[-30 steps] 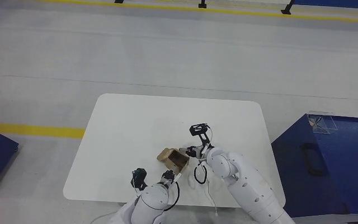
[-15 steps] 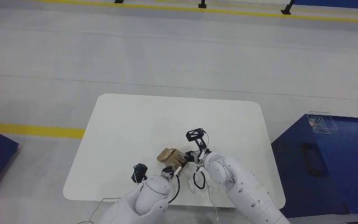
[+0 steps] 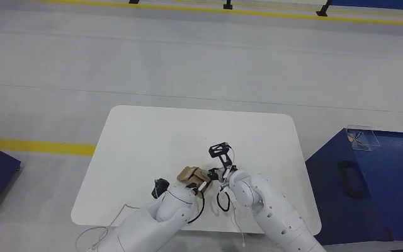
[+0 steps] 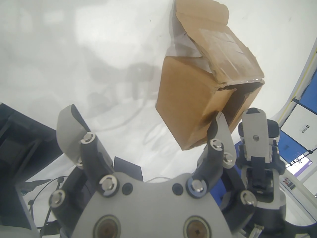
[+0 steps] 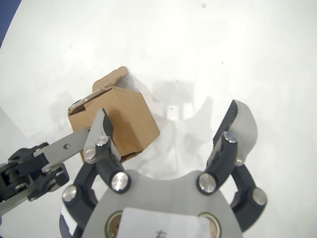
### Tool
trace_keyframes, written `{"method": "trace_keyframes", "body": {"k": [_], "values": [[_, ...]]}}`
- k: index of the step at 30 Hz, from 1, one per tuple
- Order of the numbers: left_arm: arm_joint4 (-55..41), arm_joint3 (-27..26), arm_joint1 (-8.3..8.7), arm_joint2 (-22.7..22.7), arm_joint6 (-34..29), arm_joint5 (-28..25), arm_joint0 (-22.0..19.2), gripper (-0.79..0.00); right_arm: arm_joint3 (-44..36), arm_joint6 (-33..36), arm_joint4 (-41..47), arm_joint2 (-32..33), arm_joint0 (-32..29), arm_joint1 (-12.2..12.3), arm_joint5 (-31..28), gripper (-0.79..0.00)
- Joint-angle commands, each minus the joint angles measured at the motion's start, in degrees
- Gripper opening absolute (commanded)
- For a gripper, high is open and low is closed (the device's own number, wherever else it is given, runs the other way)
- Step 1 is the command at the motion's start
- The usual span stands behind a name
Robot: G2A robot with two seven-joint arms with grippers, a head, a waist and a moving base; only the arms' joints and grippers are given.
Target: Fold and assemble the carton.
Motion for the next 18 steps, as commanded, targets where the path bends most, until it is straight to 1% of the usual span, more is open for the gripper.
{"method": "trace_keyframes", "body": {"k": [1, 4, 8, 12, 18], "values": [[0.05, 0.14, 0.22, 0.23, 0.00, 0.00, -0.32, 0.000, 0.06, 0.48, -1.12, -0.21, 0.10, -0.06, 0.04, 0.000], [-0.38, 0.07, 0.45, 0.77, 0.00, 0.00, -0.73, 0.000, 0.61, 1.28, -2.81, -1.08, 0.32, -0.27, 0.05, 0.000], [-0.04, 1.27, 0.58, 0.99, 0.08, -0.07, -1.36, 0.000, 1.43, 1.40, -3.77, -1.75, 0.75, -0.66, 0.47, 0.000], [0.10, 1.01, 0.33, 1.08, 0.01, 0.00, -1.04, 0.000, 1.33, 0.71, -3.62, -1.14, 1.03, -0.86, 0.55, 0.000], [0.61, 1.44, -0.37, 2.45, 0.01, 0.00, -1.01, 0.000, 0.72, -0.05, -4.50, 0.14, 1.07, -0.86, -0.14, 0.000]]}}
